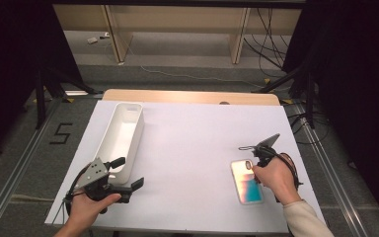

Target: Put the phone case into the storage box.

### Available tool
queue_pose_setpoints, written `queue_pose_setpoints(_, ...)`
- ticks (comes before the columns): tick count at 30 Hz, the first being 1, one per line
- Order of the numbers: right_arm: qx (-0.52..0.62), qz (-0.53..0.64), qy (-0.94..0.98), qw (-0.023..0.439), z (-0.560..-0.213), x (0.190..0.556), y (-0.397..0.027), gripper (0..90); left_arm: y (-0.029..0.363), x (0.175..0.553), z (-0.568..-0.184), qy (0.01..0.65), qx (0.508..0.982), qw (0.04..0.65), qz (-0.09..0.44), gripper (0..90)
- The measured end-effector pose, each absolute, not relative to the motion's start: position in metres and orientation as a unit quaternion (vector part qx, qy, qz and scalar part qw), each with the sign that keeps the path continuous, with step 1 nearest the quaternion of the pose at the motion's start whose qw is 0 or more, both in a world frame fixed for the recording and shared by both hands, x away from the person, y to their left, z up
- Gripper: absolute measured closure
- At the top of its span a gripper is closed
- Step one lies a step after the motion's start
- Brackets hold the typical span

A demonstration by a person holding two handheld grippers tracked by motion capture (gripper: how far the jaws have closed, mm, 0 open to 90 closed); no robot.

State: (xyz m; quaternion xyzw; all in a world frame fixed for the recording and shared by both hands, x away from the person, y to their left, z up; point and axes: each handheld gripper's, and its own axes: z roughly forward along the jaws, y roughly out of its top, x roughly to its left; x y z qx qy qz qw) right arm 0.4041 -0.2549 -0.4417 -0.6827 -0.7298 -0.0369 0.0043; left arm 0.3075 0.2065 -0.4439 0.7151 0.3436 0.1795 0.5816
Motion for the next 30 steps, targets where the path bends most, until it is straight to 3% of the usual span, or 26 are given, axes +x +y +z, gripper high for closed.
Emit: queue_pose_setpoints(30,-0.689,-0.084,-0.72,-0.012,-0.431,0.403,-0.256,87.8,0.207,0.307,-0.444,0.343,0.715,0.582,0.179,3.5)
